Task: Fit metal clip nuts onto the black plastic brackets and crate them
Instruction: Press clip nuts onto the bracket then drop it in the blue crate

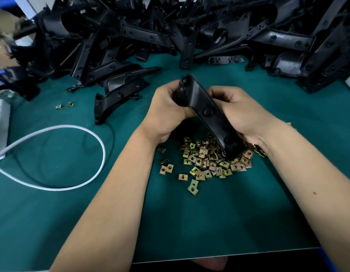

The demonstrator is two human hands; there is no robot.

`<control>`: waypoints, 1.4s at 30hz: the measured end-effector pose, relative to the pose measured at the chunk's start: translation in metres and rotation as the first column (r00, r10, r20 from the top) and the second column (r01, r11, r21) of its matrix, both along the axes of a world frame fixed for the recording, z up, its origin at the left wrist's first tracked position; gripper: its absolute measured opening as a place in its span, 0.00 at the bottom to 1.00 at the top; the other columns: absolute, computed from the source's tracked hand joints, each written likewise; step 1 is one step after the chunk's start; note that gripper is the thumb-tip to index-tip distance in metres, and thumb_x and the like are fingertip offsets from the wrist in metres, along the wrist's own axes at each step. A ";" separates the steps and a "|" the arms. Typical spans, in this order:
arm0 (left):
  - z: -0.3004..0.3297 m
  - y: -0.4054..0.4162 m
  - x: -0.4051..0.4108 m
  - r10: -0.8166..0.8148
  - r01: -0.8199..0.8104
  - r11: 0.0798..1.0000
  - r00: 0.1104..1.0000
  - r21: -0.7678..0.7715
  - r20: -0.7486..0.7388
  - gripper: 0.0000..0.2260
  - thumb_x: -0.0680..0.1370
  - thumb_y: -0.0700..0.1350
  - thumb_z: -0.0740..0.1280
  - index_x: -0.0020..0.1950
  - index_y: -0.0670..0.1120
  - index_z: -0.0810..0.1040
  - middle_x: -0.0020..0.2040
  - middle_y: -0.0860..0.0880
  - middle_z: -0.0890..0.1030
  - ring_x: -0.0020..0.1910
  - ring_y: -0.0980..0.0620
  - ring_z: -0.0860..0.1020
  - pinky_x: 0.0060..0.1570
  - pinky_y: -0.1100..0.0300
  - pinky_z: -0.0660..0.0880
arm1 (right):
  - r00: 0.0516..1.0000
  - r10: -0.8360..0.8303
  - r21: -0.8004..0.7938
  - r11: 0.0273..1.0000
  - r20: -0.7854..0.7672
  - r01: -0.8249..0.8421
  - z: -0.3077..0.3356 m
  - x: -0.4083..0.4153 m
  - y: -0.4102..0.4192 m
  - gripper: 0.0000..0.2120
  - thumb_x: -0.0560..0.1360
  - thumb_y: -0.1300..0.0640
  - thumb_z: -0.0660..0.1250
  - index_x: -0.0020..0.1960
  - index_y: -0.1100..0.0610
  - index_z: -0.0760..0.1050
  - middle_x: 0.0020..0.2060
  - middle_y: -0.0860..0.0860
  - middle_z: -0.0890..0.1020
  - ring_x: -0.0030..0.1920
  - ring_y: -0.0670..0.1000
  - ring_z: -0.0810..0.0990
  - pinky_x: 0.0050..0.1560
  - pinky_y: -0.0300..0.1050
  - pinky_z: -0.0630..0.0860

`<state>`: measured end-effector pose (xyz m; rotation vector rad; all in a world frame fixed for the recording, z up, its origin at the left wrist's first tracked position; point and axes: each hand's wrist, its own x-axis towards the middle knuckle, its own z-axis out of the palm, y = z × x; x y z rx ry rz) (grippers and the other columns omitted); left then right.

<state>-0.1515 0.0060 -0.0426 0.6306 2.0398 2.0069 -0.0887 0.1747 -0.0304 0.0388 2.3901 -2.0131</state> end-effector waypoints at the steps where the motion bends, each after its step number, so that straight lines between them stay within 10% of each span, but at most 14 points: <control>1: 0.000 0.001 0.001 0.006 -0.006 1.000 1.000 0.005 0.013 0.18 0.66 0.25 0.78 0.44 0.46 0.81 0.41 0.50 0.86 0.41 0.53 0.83 0.42 0.57 0.81 | 1.000 -0.008 0.012 1.000 -0.010 0.008 0.000 0.000 -0.001 0.08 0.83 0.59 0.66 0.48 0.63 0.78 0.34 0.52 0.77 0.33 0.48 0.74 0.32 0.40 0.69; 13: 0.006 0.007 0.007 0.137 -0.156 0.984 0.971 0.084 0.194 0.16 0.71 0.23 0.72 0.49 0.42 0.80 0.43 0.46 0.84 0.40 0.52 0.83 0.41 0.58 0.83 | 0.964 -0.022 0.038 0.999 -0.265 0.033 0.005 0.003 0.008 0.06 0.79 0.63 0.71 0.55 0.55 0.81 0.44 0.61 0.85 0.40 0.50 0.80 0.41 0.40 0.76; 21: 0.007 -0.010 0.001 -0.085 0.078 0.996 0.962 0.037 0.261 0.13 0.72 0.25 0.73 0.47 0.41 0.81 0.41 0.48 0.86 0.40 0.54 0.85 0.38 0.64 0.80 | 0.934 0.231 0.282 0.947 -0.271 -0.152 0.003 0.006 0.016 0.13 0.77 0.65 0.73 0.56 0.50 0.85 0.49 0.43 0.88 0.50 0.44 0.87 0.50 0.40 0.81; 26: 0.008 -0.015 0.000 -0.151 0.154 0.988 0.946 0.013 0.287 0.13 0.72 0.26 0.74 0.48 0.42 0.80 0.39 0.51 0.86 0.39 0.56 0.85 0.38 0.64 0.81 | 0.933 0.277 0.324 0.926 -0.231 -0.194 0.003 0.006 0.019 0.10 0.74 0.64 0.77 0.54 0.54 0.86 0.46 0.58 0.88 0.48 0.67 0.85 0.53 0.69 0.80; 42: 0.014 -0.014 -0.003 0.175 -0.171 0.985 0.948 -0.038 0.265 0.10 0.77 0.29 0.69 0.48 0.44 0.80 0.38 0.50 0.86 0.32 0.55 0.82 0.25 0.69 0.71 | 0.896 0.009 0.462 0.859 -0.444 0.220 -0.002 0.003 0.010 0.02 0.76 0.62 0.74 0.48 0.58 0.86 0.41 0.47 0.85 0.43 0.45 0.82 0.46 0.40 0.78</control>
